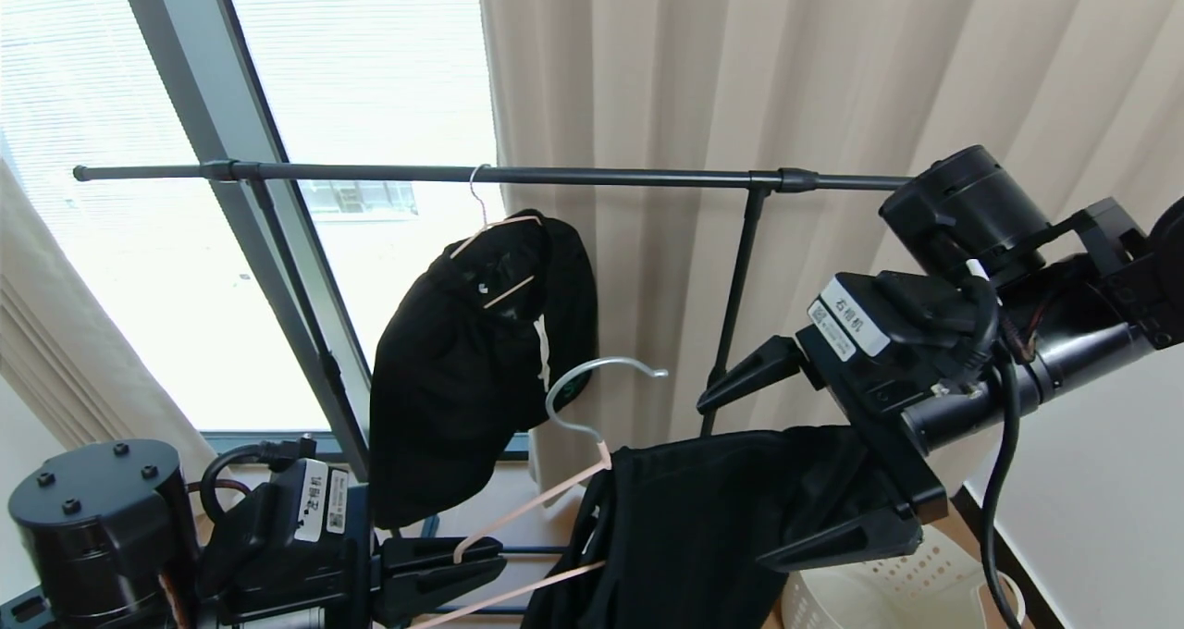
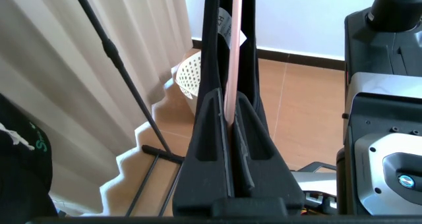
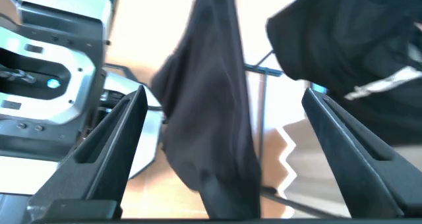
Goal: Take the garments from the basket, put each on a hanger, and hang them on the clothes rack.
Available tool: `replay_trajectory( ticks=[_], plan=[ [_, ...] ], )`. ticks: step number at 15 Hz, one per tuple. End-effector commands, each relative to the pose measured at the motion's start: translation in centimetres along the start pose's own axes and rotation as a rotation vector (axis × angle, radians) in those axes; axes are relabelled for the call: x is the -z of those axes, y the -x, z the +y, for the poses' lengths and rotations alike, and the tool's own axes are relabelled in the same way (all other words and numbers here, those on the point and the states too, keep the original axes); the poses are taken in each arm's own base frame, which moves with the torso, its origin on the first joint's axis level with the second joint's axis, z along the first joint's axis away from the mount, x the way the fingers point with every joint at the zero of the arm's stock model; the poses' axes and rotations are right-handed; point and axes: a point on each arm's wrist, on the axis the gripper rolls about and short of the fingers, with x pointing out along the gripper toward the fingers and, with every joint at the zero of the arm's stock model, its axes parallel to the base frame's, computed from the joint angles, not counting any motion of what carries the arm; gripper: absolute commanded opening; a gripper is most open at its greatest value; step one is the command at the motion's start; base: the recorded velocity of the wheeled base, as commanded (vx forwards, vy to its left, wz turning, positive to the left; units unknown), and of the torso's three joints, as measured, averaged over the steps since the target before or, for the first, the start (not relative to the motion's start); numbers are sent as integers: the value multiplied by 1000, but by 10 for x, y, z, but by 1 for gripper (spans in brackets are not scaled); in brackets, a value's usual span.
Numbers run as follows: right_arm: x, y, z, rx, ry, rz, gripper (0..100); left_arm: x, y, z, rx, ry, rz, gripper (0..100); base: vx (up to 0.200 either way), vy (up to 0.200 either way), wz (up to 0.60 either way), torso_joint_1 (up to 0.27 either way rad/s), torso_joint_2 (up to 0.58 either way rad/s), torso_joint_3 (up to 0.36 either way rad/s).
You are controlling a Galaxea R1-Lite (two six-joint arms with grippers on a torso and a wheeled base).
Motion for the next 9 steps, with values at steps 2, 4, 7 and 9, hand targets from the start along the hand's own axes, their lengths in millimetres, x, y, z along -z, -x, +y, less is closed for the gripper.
replay_trajectory(
  ticks=[2, 4, 7, 9],
  plan=[
    [6, -14, -9, -15, -32, 4, 100, 1, -1, 0, 2, 4, 2, 0, 0, 0, 0, 0, 0, 0],
    [1, -19, -10, -19, -18, -4, 100, 1, -1, -1, 4, 3, 3, 0, 0, 0, 0, 0, 0, 0],
    [-5, -16, -12, -8, -11, -15, 100, 0, -1, 0, 4, 3, 2, 0, 0, 0, 0, 0, 0, 0],
    [-5, -17, -12, -10, -12, -16, 100, 0, -1, 0, 3, 1, 0, 0, 0, 0, 0, 0, 0, 0]
  ],
)
